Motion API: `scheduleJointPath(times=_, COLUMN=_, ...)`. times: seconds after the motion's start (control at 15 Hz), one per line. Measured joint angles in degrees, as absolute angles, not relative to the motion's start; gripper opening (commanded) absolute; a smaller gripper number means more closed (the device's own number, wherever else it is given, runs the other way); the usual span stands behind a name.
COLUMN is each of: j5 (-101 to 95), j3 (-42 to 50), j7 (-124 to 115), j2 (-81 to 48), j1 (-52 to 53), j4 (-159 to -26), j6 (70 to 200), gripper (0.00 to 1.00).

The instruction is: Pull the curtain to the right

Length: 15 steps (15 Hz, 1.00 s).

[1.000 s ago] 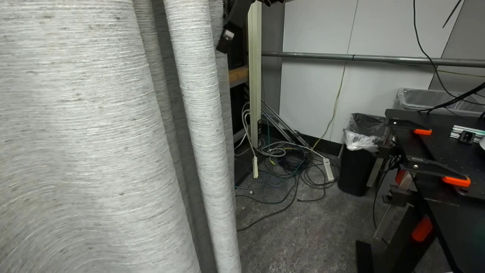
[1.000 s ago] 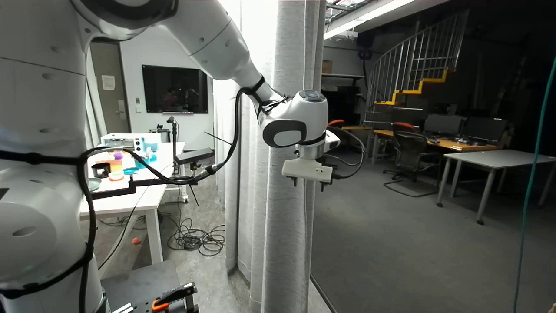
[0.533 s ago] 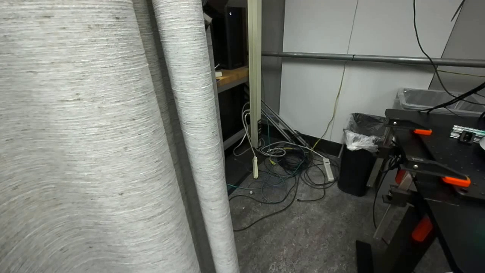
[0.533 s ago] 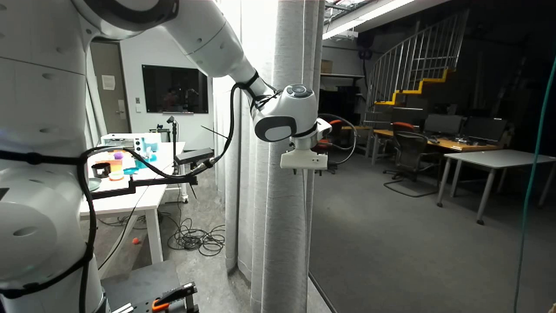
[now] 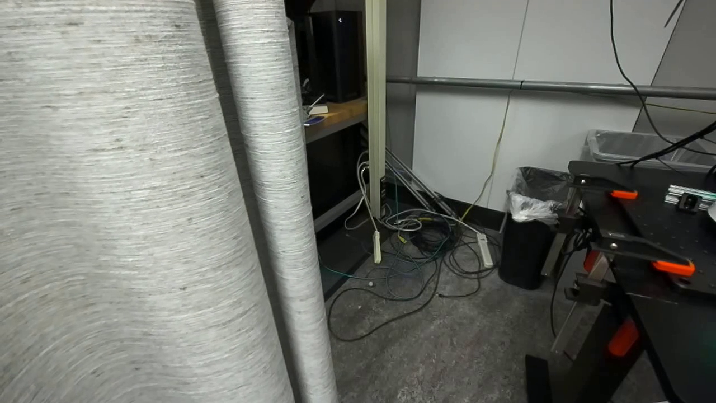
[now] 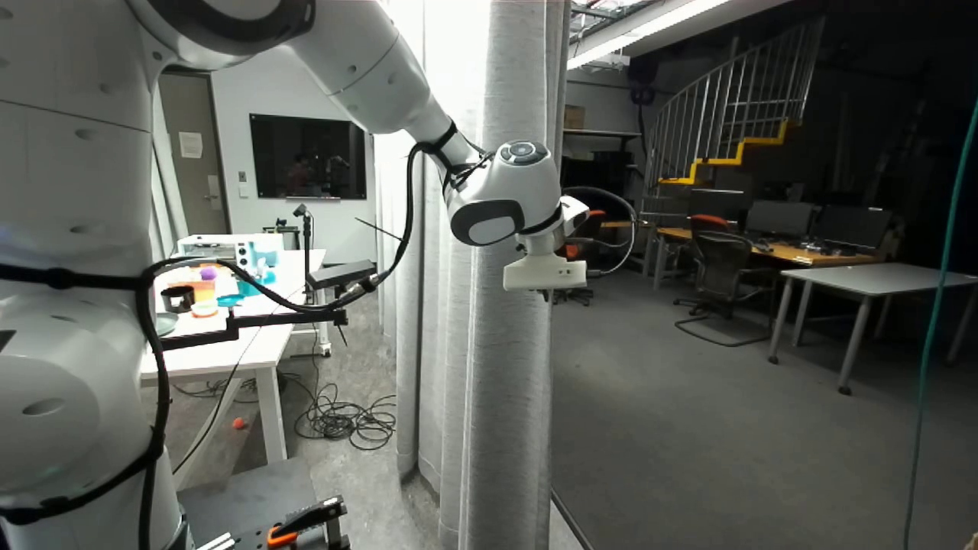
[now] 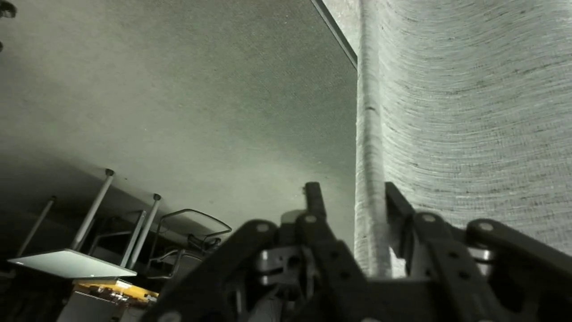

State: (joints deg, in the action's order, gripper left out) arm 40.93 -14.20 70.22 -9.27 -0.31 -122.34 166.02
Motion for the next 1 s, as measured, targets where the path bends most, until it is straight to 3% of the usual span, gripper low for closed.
scheduleJointPath(times=0.13, j5=40.49, j3=-13.64, j7=70.22, j2=-9.27, j1=-0.39, j4=-122.34, j6=166.54, gripper=0.00)
scheduleJointPath(times=1.0, j5=29.77, j3=1.35, j7=58.82, j2=-5.89, j1=-2.20, j4=-123.58, j6=166.67, gripper=0.01)
